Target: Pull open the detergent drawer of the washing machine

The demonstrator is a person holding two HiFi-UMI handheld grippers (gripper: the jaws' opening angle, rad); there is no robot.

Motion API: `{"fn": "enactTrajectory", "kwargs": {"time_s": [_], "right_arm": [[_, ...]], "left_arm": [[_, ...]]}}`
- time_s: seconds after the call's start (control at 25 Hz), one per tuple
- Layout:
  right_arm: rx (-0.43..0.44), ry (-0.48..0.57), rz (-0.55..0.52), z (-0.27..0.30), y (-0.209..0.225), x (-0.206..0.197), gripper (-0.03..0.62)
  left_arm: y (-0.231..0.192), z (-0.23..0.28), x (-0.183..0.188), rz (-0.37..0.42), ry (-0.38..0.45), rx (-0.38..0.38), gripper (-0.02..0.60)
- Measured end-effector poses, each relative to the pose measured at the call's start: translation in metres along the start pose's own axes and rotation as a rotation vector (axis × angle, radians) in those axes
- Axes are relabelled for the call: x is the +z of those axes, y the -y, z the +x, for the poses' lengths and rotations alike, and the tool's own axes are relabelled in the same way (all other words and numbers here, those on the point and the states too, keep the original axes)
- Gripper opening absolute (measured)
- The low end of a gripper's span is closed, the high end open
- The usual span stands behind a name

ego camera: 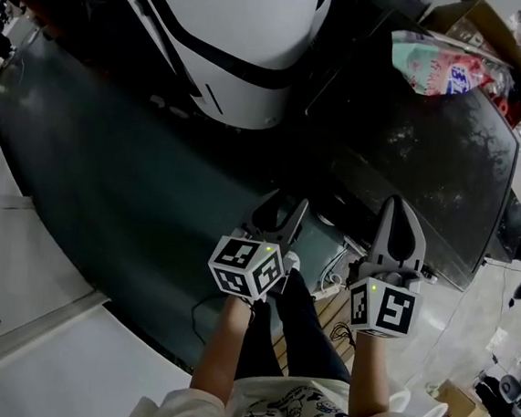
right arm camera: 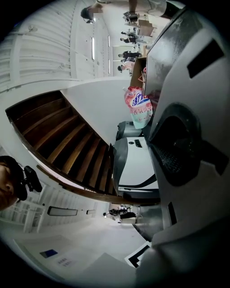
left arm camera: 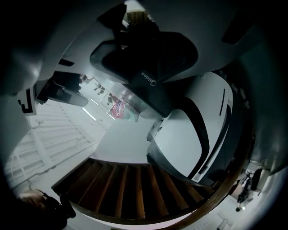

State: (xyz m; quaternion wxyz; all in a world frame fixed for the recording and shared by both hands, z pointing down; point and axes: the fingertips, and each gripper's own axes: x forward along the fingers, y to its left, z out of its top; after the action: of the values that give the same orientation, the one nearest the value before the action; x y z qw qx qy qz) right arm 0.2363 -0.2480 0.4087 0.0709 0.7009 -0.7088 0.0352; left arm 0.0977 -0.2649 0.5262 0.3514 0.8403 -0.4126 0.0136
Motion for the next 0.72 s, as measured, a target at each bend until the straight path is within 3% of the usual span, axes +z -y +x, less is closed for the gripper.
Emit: {"fn": "enactTrajectory", "kwargs": {"time_s": [0.24,0.72], "right_arm": [[-0.011,-0.011,0.022,0.01,0.005,-0.014,0.011],[0.002,-0.016,0.066,0.025,0.004,-0.035,0.011]], "left_arm": [[-0.003,0.024,-0.025,-0.13,-0.022,-0.096,0.196],[-0.011,0.065,-0.056,-0.421,0.026,-0.307,0.23]]}}
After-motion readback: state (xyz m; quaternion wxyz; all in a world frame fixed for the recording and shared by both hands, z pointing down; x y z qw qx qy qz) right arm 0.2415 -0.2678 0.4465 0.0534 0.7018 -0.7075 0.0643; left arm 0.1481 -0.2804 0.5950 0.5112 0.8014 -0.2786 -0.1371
